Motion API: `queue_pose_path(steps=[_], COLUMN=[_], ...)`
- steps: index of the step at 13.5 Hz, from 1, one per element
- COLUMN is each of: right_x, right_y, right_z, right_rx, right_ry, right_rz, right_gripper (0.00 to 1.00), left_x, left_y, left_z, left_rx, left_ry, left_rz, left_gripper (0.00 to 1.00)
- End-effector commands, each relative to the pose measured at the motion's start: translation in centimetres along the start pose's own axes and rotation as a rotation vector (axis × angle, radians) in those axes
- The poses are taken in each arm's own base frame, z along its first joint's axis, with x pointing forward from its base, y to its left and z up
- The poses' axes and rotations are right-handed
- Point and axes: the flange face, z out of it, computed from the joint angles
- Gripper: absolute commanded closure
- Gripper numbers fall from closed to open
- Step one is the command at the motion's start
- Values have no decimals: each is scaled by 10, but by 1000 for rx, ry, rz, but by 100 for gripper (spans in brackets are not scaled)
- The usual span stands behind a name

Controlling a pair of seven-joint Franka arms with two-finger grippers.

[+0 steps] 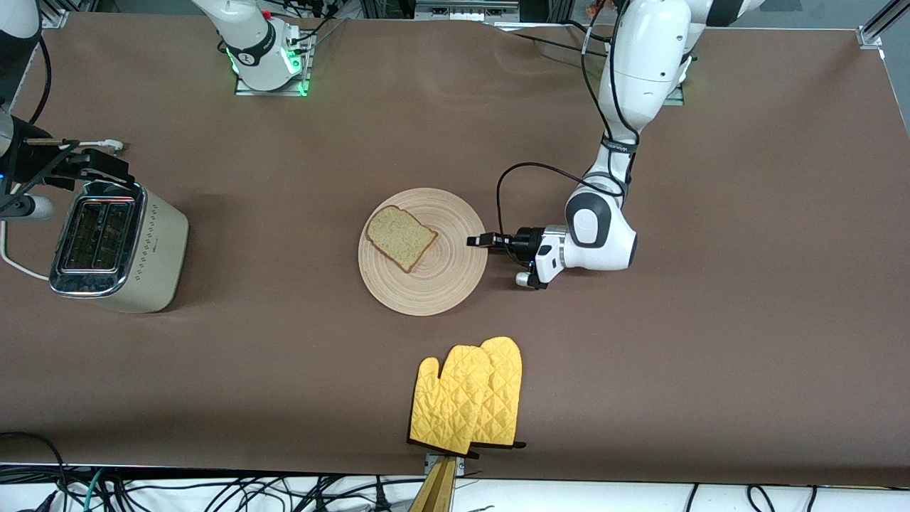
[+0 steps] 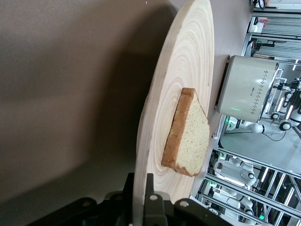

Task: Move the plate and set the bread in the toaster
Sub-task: 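Release the plate and raise the left gripper while the right gripper reaches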

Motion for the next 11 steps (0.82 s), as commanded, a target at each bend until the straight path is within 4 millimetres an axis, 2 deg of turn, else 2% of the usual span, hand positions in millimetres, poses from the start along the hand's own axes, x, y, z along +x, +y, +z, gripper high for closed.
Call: queue_pose_path(steps=[1, 2, 4, 5, 6, 8, 9, 11], right_x=[0, 0, 2, 2, 2, 4, 5, 14], right_y=[2, 2, 2, 2, 2, 2, 1, 1], right_z=[-2, -2, 1, 1, 1, 0, 2, 15], right_rx=[14, 14, 14, 14, 14, 14, 13, 17], right_ry=[6, 6, 2, 3, 3, 14, 17, -3], right_rz=[5, 5, 6, 6, 6, 6, 3, 3], right_gripper=[0, 0, 0, 0, 0, 0, 0, 0], left_x=[3, 4, 4, 5, 6, 5, 4, 4], left_y=[1, 0, -2, -2, -5, -2, 7, 34], left_z=[-5, -7, -11, -17, -27, -63, -85, -143], left_rx=[-25, -25, -26, -23, -25, -43, -49, 14], left_ry=[32, 36, 43, 51, 61, 102, 119, 112], left_rz=[-15, -18, -22, -18, -22, -34, -29, 7], left_gripper=[46, 33, 28, 19, 0, 0, 0, 0])
